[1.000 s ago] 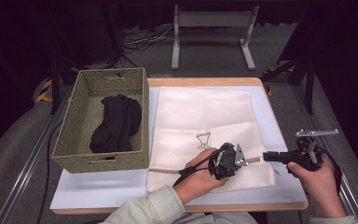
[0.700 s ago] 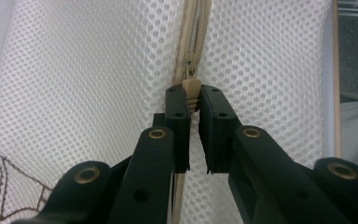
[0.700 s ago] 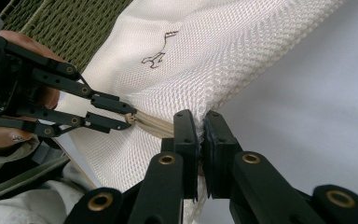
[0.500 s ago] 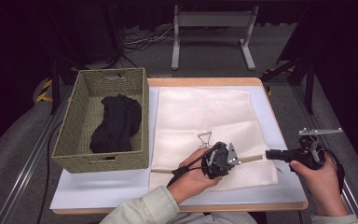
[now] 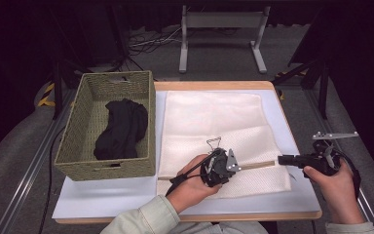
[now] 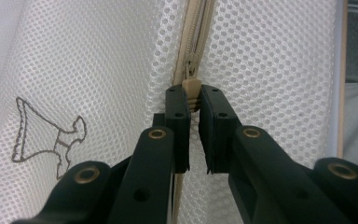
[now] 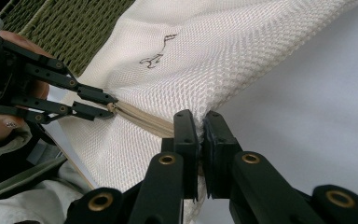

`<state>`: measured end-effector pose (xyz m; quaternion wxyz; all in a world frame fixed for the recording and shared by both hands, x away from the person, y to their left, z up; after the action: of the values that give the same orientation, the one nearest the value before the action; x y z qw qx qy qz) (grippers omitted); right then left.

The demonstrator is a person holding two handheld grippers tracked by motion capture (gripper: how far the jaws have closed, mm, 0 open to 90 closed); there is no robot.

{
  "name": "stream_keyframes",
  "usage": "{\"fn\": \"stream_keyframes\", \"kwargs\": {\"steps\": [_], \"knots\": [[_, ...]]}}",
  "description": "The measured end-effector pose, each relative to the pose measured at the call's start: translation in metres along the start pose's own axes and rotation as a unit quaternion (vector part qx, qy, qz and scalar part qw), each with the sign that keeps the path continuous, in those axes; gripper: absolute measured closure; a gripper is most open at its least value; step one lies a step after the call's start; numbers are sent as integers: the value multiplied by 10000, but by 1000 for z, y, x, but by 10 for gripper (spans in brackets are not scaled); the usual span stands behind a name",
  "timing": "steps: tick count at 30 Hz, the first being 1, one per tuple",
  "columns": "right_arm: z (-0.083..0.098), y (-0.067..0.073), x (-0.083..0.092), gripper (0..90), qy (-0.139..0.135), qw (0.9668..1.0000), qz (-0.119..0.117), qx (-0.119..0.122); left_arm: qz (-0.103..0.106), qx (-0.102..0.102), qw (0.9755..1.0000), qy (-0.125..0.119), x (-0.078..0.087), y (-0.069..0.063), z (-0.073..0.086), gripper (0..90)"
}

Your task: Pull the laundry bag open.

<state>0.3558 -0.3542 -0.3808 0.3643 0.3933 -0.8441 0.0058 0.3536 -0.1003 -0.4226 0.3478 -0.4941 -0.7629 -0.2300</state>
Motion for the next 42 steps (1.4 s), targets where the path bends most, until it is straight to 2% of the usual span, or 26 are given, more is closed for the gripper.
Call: {"fn": "stream_keyframes", "kwargs": {"steps": [25, 42], "knots": [[2, -4, 4, 856, -4, 10000, 60, -46, 16, 174, 9998, 1, 18, 11, 19, 827], [2, -6, 6, 855, -39, 10000, 50, -50, -46, 275, 9996, 64, 34, 18, 34, 827]]}}
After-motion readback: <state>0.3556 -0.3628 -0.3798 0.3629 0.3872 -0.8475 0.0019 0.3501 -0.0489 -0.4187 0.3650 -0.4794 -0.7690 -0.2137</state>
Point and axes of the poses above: each handheld gripper's, and its own axes: x roughly backward along the jaws, z roughly out of its underside, y roughly to its left, the point moved 5 cm from there along -x, roughly forward along the jaws, and after that the axes turned 12 degrees about x, right-handed, at the moved point
